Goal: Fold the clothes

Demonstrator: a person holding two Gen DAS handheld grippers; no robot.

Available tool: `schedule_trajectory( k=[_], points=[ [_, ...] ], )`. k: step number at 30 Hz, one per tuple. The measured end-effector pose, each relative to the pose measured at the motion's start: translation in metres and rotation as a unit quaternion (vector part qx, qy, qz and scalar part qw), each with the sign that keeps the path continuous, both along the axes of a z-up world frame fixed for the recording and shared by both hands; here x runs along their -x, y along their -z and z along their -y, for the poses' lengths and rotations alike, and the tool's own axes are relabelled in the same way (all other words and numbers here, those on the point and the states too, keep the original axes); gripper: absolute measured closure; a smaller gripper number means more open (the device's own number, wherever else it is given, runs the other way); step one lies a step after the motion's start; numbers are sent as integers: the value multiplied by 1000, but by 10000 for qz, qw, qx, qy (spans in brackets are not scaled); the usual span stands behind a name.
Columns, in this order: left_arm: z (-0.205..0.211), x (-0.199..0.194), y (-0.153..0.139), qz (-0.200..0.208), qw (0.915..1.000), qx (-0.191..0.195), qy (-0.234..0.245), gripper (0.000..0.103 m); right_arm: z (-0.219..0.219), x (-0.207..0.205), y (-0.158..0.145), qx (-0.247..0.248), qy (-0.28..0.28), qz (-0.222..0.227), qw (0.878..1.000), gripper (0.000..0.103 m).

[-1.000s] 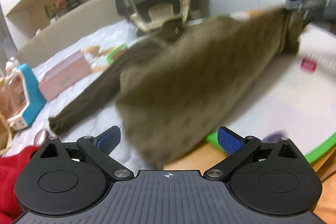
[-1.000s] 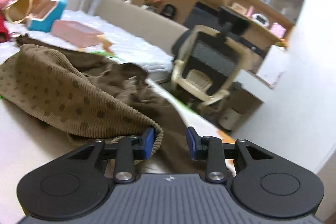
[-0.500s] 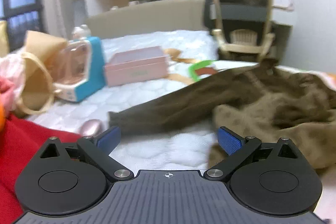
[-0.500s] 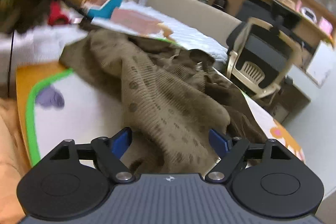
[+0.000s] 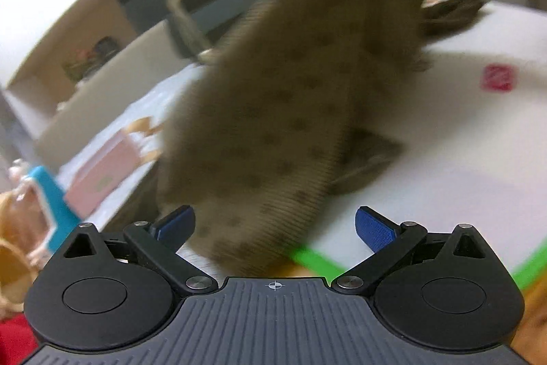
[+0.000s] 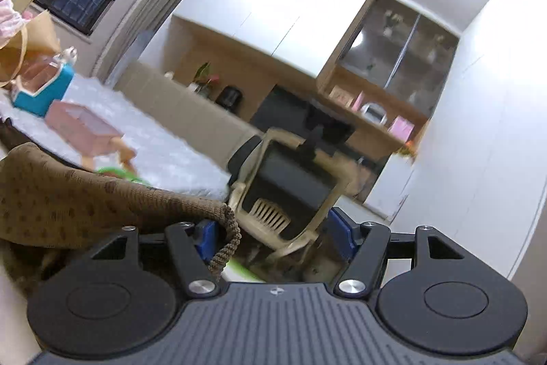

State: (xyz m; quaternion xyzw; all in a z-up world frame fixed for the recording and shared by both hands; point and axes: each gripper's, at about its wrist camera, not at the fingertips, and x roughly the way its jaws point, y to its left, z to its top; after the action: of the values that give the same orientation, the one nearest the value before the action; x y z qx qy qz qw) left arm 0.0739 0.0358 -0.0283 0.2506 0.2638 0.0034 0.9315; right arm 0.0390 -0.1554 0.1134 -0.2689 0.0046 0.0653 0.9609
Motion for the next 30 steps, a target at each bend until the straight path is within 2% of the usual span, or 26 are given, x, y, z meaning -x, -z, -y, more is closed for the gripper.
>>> schedule_trajectory(
  k=[1, 3, 7, 9, 11, 13, 16, 17, 21, 24, 25, 27, 30],
  points=[
    [5, 0, 4, -19, 9999, -130, 35, 1, 2, -1, 6, 6, 1, -125, 9999, 38],
    [-19, -12, -3, 234, 9983, 34, -542, 1, 8, -3, 19, 5, 9, -406, 9992, 36],
    [-74, -25, -28, 826, 9814, 606, -1622, 0, 10, -6, 58, 87, -113, -1362, 9906, 27],
    [-89, -22, -37, 1051, 9756, 609, -1831, 0, 4, -7, 84, 399, -178, -1768, 9833, 27],
    [-91, -19, -35, 942, 9792, 399, -1754, 0, 0, -4, 106, 764, -179, -1904, 9786, 27],
    [-91, -17, -32, 788, 9831, 165, -1643, 0, 0, -2, 112, 997, -135, -1794, 9786, 27],
    [-85, -12, -25, 432, 9902, -356, -1283, 0, 12, -4, 83, 888, 101, -1288, 9876, 27],
    [-83, -7, -33, 454, 9908, -487, -1175, 0, 17, -3, 67, 803, 154, -1082, 9908, 27],
    [-68, 24, -97, 1118, 9899, -439, -752, 0, 38, 12, 13, 494, 187, -549, 9971, 27],
    [-55, 47, -124, 1393, 9873, -569, -511, 0, 52, 25, -20, 282, 166, -279, 9991, 27],
    [-51, 55, -132, 1479, 9861, -616, -433, 0, 56, 29, -22, 272, 176, -286, 9991, 27],
    [-45, 68, -131, 1340, 9884, -636, -316, 0, 65, 37, -15, 341, 188, -438, 9983, 25],
    [-39, 88, -106, 674, 9952, -707, -15, 0, 77, 58, 12, 589, -125, -1108, 9920, 20]
  ],
)
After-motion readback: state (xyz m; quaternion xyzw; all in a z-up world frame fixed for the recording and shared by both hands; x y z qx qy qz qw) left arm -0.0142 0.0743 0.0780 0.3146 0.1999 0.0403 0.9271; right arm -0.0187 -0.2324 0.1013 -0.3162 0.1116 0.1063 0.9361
